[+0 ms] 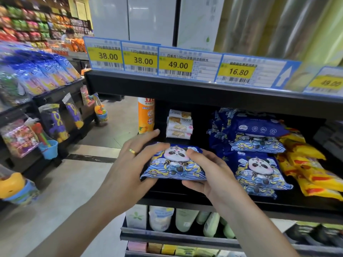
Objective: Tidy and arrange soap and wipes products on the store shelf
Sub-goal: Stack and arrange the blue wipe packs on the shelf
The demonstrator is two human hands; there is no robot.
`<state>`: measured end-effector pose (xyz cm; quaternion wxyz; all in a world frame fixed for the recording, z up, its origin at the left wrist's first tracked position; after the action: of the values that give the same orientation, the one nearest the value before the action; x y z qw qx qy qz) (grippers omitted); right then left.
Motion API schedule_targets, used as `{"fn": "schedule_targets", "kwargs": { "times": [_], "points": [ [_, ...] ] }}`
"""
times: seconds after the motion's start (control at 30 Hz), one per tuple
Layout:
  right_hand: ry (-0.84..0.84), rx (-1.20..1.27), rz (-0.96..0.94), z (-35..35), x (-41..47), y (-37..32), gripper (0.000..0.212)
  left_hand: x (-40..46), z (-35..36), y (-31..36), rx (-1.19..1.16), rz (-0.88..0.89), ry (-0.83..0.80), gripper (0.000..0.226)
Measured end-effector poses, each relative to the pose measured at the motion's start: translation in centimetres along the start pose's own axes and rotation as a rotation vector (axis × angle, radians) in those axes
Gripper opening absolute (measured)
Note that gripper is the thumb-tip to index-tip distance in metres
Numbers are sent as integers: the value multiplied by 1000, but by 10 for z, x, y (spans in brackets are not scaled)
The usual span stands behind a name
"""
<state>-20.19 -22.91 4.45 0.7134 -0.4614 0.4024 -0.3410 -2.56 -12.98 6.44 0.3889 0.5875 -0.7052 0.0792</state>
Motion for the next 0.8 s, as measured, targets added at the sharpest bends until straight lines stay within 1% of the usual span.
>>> {"fn": "schedule_targets", "kwargs": {
  "times": [0.1,0.23,0.27,0.33,0.4,0.43,0.47,0.53,0.6,0.7,0.73,0.8],
  "points": [
    [-20,1,50,-1,0,0,49,3,-1,4,-46,23,7,72],
    [-103,-57,89,-1,-6,0,63,3,-2,3,-124,-33,-5,63],
    [-113,-83,88,-2,-6,0,64,3,-1,3,-137,-41,-2,61],
    [-93,-124,61,-5,-5,2,52,2,-1,1,-174,-65,9,58],
    [-36,-115,-14,-12,-2,2,33,0,1,-3,-235,-124,11,58],
    [-27,-85,-64,-13,-2,0,28,-2,2,-7,-268,-170,5,58],
    [-46,-42,-122,-13,-3,-2,33,-3,4,-10,-306,-215,-9,57],
    [-119,49,-238,-14,-5,-8,55,-5,8,-14,-394,-261,-51,50],
    [-213,40,-322,-12,-7,-12,71,-6,11,-17,-472,-286,-64,44],
    [-274,-204,-401,-6,-11,-14,86,-4,12,-20,-617,-348,-67,40],
    [-279,-282,-417,-4,-12,-14,88,-4,13,-21,-642,-364,-74,40],
    [-298,-362,-422,1,-11,-13,86,-5,13,-23,-646,-398,-83,40]
  ]
}}
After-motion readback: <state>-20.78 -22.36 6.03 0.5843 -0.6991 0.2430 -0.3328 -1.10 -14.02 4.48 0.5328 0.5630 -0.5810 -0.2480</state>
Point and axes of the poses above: each hand's wrist, its own x-axis towards the middle knuckle, its own z-axis out of the palm, y = z × x, the point moved 6 cm from there along x, towards the middle knuckle, and after that the axes turned 2 degrees about z, right-handed, at the moved point
